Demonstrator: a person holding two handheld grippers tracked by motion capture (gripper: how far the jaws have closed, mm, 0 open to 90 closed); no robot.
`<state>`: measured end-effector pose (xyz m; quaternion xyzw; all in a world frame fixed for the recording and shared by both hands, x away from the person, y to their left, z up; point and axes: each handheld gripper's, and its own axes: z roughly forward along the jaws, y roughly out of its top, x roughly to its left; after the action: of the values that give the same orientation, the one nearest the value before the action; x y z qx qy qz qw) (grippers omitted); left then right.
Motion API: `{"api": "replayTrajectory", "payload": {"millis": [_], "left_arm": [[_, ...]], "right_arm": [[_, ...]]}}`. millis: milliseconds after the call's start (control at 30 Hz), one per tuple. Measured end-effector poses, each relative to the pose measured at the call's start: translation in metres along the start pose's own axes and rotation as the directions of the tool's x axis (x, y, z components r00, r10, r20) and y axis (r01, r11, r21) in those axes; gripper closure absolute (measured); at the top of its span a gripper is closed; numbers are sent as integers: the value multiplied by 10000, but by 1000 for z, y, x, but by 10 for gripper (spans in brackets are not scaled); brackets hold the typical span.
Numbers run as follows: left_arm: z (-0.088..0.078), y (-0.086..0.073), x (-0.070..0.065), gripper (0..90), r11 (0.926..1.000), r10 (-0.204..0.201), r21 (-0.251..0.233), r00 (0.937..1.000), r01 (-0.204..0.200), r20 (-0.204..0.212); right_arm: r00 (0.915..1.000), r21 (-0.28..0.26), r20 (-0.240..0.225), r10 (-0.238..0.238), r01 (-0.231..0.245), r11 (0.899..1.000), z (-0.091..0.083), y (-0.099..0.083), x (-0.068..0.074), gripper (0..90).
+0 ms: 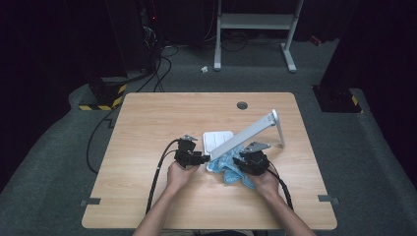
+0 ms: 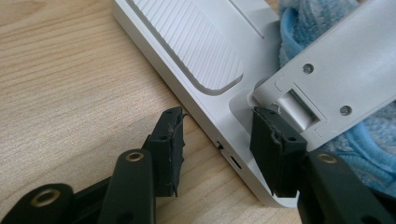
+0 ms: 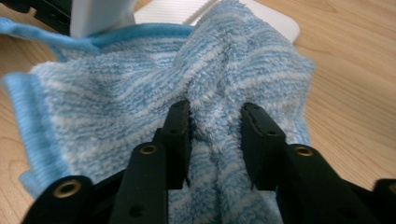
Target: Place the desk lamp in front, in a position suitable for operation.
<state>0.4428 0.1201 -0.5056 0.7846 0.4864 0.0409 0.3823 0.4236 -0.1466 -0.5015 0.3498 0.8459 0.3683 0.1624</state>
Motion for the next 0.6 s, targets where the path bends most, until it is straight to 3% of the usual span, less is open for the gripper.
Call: {"api": "replayTrajectory", "payload": {"millis": [133,367,467,600], "left_arm": [[-1,-1,-4,567,9995,326,-26,9993,-327,-197],[-10,-7,-14,593,9957,810,462,9966,-803,-136],[-13,-8,-18,584,9911,1189,644,9925,-1169,-292],[-10,-2,-11,494,9955,876,438,9934,-846,-740]], "right_arm": [[9995,7,-142,-274,274,9996,0,-2,3,725],[9919,26,-899,-895,901,9959,-13,-12,18,745],[9893,32,-976,-1086,1094,9940,-18,-16,24,744],[9912,-95,-750,-1092,1088,9940,-18,-16,22,725]]}}
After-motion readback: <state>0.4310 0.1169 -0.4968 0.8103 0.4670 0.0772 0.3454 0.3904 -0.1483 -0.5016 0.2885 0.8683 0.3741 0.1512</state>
